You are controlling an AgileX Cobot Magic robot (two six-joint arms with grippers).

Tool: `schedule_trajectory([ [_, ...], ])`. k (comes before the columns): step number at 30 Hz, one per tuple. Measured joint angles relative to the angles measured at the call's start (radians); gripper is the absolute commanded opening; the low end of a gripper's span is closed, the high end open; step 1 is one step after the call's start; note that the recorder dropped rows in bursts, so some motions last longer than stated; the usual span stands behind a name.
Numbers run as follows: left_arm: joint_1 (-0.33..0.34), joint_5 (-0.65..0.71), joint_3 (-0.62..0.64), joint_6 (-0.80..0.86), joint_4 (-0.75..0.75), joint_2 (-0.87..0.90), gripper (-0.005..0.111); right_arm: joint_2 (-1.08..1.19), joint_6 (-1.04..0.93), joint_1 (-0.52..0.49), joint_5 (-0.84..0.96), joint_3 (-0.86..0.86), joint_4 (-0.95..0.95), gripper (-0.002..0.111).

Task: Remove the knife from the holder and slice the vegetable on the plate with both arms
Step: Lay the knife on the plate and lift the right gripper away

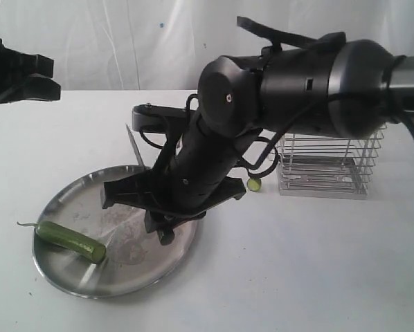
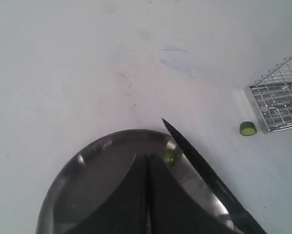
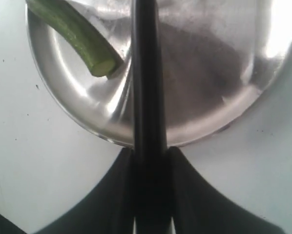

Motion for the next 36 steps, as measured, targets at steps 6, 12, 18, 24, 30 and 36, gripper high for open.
schedule_trajectory([
  [6, 0.002, -0.054, 0.122, -0.030, 0.002, -0.107, 0.000, 0.107, -0.097, -0.002, 0.012, 0.000, 0.051, 0.000],
  [12, 0.001, -0.028, 0.222, -0.030, 0.012, -0.193, 0.000, 0.177, -0.119, -0.002, -0.031, 0.000, 0.055, 0.009],
  [18, 0.001, -0.022, 0.296, -0.030, 0.021, -0.260, 0.000, 0.189, -0.183, -0.002, -0.111, 0.000, 0.092, 0.036],
  [24, 0.001, -0.030, 0.315, -0.030, 0.024, -0.314, 0.000, 0.189, -0.192, -0.002, -0.147, 0.000, 0.096, 0.041],
  [30, 0.001, -0.097, 0.315, -0.030, 0.026, -0.394, 0.000, 0.145, -0.192, -0.021, -0.126, 0.000, 0.093, 0.041],
  [36, 0.001, -0.240, 0.315, -0.110, 0.022, -0.495, 0.000, -0.034, -0.192, -0.082, -0.164, 0.000, 0.089, 0.025],
])
